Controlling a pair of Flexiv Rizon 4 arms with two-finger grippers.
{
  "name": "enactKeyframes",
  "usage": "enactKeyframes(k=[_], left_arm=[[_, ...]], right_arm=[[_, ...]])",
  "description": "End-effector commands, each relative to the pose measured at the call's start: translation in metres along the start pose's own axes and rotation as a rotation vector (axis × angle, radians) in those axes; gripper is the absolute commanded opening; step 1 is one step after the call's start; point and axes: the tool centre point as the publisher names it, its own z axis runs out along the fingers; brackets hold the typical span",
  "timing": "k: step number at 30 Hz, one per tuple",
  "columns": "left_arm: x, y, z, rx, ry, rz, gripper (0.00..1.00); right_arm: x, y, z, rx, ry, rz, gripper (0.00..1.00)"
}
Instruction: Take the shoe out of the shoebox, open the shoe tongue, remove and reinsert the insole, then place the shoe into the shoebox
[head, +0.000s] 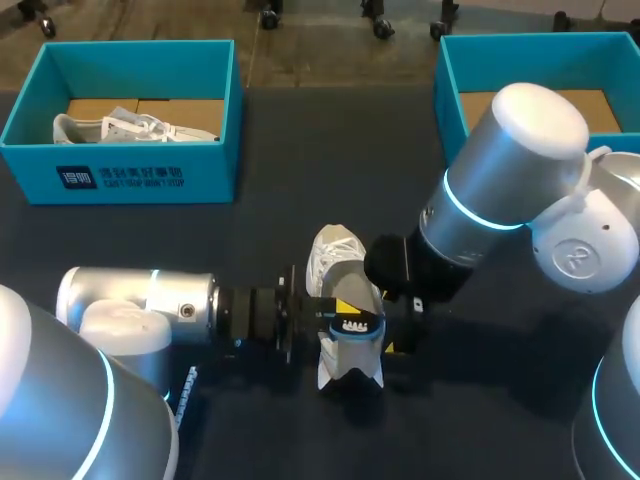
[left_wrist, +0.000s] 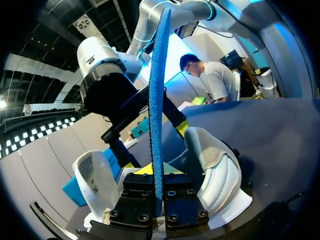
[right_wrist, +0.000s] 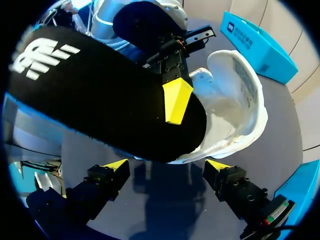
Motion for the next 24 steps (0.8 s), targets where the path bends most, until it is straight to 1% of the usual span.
enactKeyframes(k=[1,2,3,5,9,10,11,20,24], left_arm=[[0.001,-0.008,-0.002,0.002,-0.005,-0.001,0.15],[0.001,-0.010,-0.002,0.004,-0.006,-0.001,0.16],[0.001,-0.012,-0.003,0.005,-0.006,0.000,0.14],[0.001,-0.015,-0.004,0.012,-0.007,-0.001,0.15],[0.001,-0.021,-0.005,0.016,-0.006,0.002,0.24],[0.000,-0.025,-0.005,0.019,-0.005,0.004,0.28],[0.000,-0.026,-0.006,0.020,-0.005,0.006,0.29],[0.001,-0.044,-0.002,0.019,-0.004,0.056,0.31],[0.002,-0.048,0.000,0.013,-0.004,0.097,0.29]], right_arm=[[0.001,0.000,0.001,-0.001,-0.001,0.000,1.00],[0.001,0.000,0.001,-0.001,-0.001,0.000,1.00],[0.001,0.000,0.001,-0.001,-0.001,0.000,1.00],[0.001,0.000,0.001,-0.001,-0.001,0.000,1.00],[0.001,0.000,0.001,-0.001,-0.001,0.000,1.00],[0.001,0.000,0.001,-0.001,-0.001,0.000,1.00],[0.001,0.000,0.001,-0.001,-0.001,0.000,1.00],[0.001,0.000,0.001,-0.001,-0.001,0.000,1.00],[0.001,0.000,0.001,-0.001,-0.001,0.000,1.00]])
